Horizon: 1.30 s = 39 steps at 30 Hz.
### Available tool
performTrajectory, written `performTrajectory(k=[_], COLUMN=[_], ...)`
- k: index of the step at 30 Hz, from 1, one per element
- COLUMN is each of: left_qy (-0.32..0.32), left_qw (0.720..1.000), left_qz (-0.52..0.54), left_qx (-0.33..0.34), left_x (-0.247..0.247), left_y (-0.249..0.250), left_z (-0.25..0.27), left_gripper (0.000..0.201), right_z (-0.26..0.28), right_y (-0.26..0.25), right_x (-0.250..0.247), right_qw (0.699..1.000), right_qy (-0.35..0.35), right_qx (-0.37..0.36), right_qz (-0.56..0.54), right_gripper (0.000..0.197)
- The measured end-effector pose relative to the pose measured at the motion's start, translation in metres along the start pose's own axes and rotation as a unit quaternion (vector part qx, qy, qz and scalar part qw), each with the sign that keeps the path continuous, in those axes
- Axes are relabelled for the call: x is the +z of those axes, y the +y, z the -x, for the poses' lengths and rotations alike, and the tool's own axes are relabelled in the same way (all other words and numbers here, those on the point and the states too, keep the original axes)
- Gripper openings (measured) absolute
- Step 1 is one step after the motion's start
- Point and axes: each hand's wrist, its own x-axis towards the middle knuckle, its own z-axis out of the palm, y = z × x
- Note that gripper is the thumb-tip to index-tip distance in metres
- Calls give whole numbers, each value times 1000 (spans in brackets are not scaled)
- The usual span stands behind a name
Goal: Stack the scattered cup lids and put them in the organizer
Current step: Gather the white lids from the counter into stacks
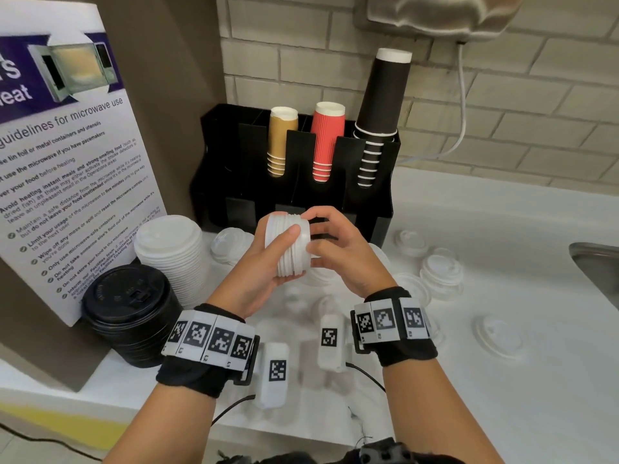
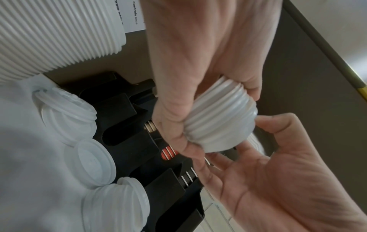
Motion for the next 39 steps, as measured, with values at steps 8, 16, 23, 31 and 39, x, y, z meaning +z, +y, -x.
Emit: performTrajectory(k=[8,16,23,31,39], left_qy=[136,172,166,167,147], left_qw=[987,976,979,979,987], left_qz=[48,9,4,-2,-6], left_qx=[72,133,121,112,62], left_x=[-14,-49,-56,-61,-54], left_y=[38,90,94,91,66], left_z=[-16,-33,-38,-39,-38], left_gripper=[54,51,75,56,69], right_z=[-40,-108,-135,-141,-114], right_y=[-1,32,53,63,32], right_x=[11,82,108,105,47], right_qw=[998,814,693,733,984], right_qy=[-47,-250,-284,-235,-36], right_qx=[45,51,52,22,90], right_qz=[-3,523,661,637,151], right_gripper=[28,60,64,58,46])
